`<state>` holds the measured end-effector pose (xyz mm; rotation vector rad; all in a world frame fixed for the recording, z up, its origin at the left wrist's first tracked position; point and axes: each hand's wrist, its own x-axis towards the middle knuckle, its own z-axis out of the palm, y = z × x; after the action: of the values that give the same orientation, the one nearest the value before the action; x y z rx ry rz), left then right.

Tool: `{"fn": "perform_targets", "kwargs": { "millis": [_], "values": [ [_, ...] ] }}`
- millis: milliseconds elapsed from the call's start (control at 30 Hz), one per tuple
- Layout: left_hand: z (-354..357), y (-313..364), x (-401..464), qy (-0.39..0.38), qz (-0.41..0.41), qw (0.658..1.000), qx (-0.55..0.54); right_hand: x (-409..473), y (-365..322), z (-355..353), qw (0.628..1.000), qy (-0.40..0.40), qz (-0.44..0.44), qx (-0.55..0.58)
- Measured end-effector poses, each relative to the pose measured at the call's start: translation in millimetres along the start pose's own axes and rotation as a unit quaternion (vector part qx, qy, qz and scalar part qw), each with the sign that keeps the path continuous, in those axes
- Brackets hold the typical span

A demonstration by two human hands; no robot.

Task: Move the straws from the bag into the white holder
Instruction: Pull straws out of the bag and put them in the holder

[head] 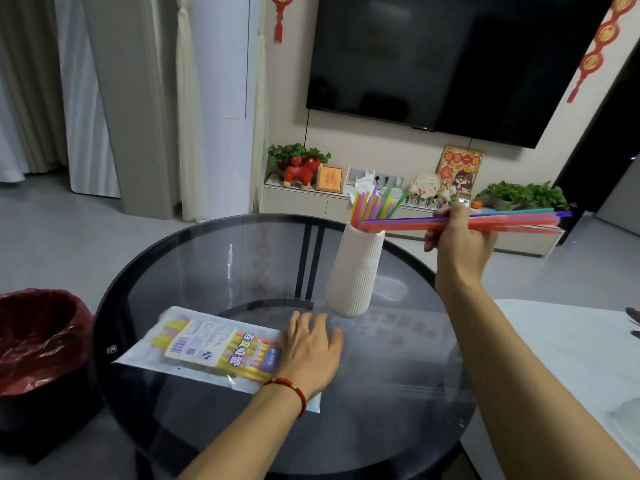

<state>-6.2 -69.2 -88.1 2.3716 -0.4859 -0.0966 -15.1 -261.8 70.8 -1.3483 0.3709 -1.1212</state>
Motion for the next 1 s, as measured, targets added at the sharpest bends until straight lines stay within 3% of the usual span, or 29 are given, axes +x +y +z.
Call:
{"fn": "perform_targets", "kwargs": {
  "millis": [167,467,567,700,767,900,1000],
  "values": [
    [-4,-3,-3,0.019,0.022,0.997,0.076,11,-8,23,0.977,-0.065,-0.108,-0.171],
    [-17,-13,-10,-0.061,0.057,0.991,0.106,25,-10,74,0.895,-0.19,-0.049,-0.4],
    [-19,-14,-11,-0.072,0.062,0.989,0.115,24,-12,77,0.888,-0.177,-0.06,-0.421],
    [-24,-18,-11,-0.086,0.07,0.985,0.129,21,-14,76,0.9,-0.102,-0.152,-0.395],
    [-26,-18,-12,-0.098,0.078,0.981,0.15,19,-12,74,0.886,-0.107,-0.215,-0.396],
    [-34,-21,-13,-0.137,0.111,0.966,0.187,10,2,71,0.795,-0.263,-0.237,-0.493],
    [-42,-31,-16,-0.185,0.139,0.946,0.226,6,8,67,0.784,-0.302,-0.245,-0.484]
  ]
}}
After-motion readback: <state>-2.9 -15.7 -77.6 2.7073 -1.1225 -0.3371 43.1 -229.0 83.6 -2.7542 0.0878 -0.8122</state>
